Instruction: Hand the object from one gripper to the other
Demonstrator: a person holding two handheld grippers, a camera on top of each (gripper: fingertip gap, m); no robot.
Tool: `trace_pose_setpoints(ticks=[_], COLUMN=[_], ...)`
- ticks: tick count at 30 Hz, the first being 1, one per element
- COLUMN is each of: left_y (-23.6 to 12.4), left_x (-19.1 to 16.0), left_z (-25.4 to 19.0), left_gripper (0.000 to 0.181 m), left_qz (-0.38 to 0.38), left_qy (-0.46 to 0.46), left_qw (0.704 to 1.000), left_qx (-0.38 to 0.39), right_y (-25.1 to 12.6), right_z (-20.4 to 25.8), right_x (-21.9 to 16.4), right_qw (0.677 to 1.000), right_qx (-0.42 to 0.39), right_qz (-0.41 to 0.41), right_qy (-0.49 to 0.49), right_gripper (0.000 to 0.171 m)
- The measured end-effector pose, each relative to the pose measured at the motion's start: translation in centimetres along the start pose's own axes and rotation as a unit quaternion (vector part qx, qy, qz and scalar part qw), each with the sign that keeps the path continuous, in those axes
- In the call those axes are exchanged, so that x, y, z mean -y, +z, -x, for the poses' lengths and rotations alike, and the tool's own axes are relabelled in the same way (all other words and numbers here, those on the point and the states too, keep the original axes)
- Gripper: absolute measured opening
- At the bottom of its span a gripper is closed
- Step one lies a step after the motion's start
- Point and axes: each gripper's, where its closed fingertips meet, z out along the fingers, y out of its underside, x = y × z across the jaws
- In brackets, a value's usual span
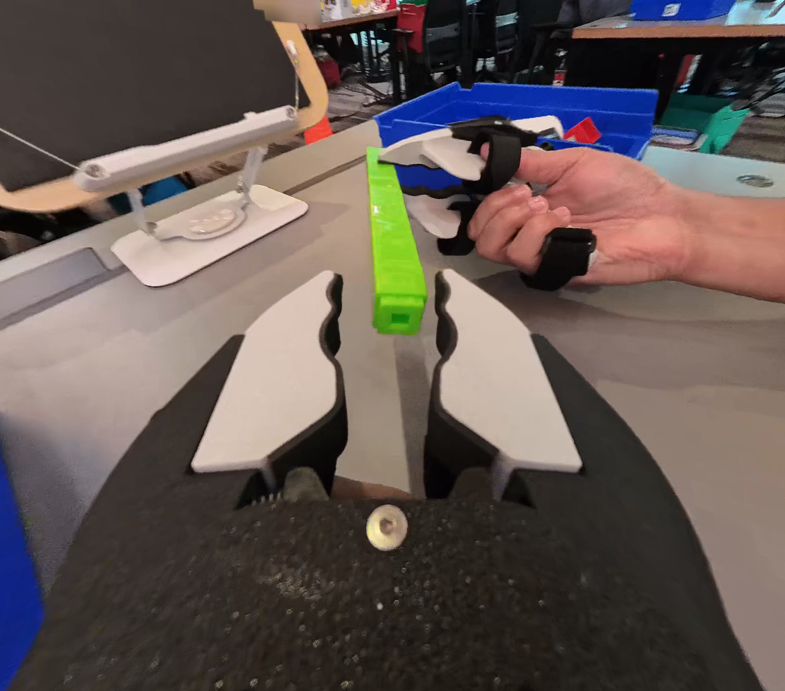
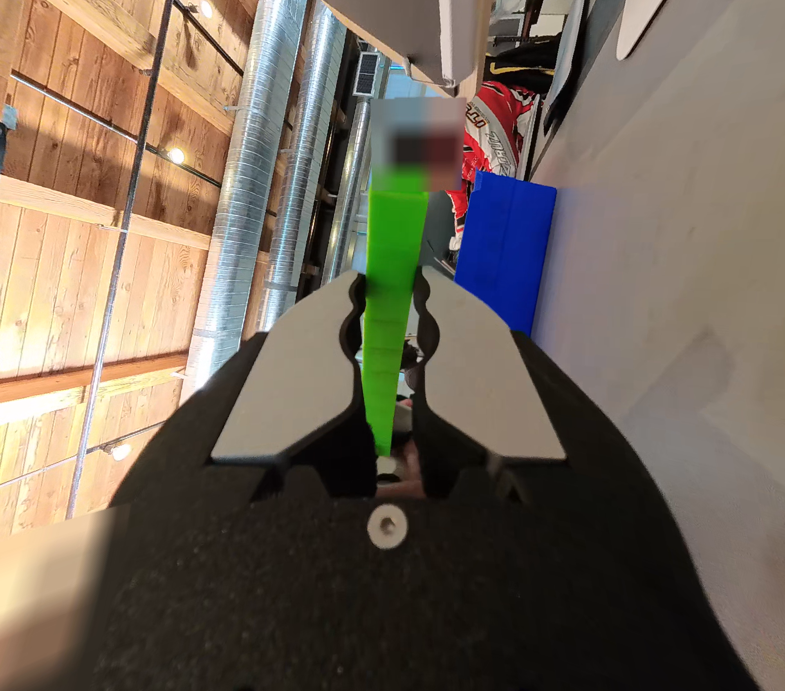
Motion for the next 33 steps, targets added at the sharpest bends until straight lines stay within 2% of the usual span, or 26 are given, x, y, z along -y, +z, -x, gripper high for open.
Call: trace_pose_setpoints(ticks=[3,6,9,11,14,18,20,21,22,26,29,31,33], left_y=[-0.4,-1.3,-2.3,-2.9,-1.9,-1.1,-0.9,-0.9,-0.9,-0.4,-0.6,-1.1,-2.0], left_x=[0.4,1.4,2.5,2.9,0.8,-1.1,-1.2,-1.1,-1.2,-1.4,0.3,1.5,2.3], left_z=[-0.2,-0.4,-1.6,-2.2,-2.4,-4.3,-5.3,-5.8,-6.1,-5.1,-2.7,0.0,2.7], left_gripper=[0.042,0.041,0.042,0.042,0.052,0.053,0.046,0.033,0.025,0.023,0.022,0.022,0.022], left_qz=[-0.016,-0.042,-0.061,-0.064,0.003,0.058,0.064,0.063,0.065,0.066,0.005,-0.056,-0.115], left_qy=[-0.046,-0.097,-0.177,-0.233,-0.285,-0.272,-0.264,-0.258,-0.254,-0.258,-0.302,-0.340,-0.367], left_qw=[0.998,0.989,0.959,0.931,0.914,0.911,0.909,0.907,0.907,0.917,0.916,0.914,0.907], left_qx=[-0.050,-0.108,-0.214,-0.273,-0.289,-0.304,-0.317,-0.326,-0.330,-0.295,-0.263,-0.217,-0.171], right_y=[0.3,1.1,1.5,1.5,1.2,1.0,0.7,0.6,0.6,1.1,1.5,1.6,1.6], right_z=[0.0,1.3,1.9,2.3,2.6,4.3,4.6,4.7,4.7,4.7,4.6,4.6,4.5], right_x=[-0.8,-3.0,-5.8,-6.6,-8.7,-10.6,-11.4,-11.7,-11.8,-11.2,-10.1,-9.8,-10.3], right_qw=[0.999,0.995,0.982,0.974,0.944,0.909,0.893,0.887,0.882,0.877,0.860,0.828,0.776], right_qx=[-0.014,0.008,0.010,0.008,0.000,0.023,0.028,0.027,0.027,0.011,-0.022,-0.043,-0.058], right_qz=[0.025,0.089,0.176,0.202,0.267,0.308,0.325,0.330,0.331,0.295,0.246,0.206,0.152], right_qy=[-0.039,-0.046,-0.074,-0.105,-0.193,-0.280,-0.310,-0.323,-0.334,-0.379,-0.447,-0.520,-0.609], right_gripper=[0.021,0.021,0.021,0.021,0.021,0.021,0.021,0.021,0.021,0.022,0.049,0.062,0.069])
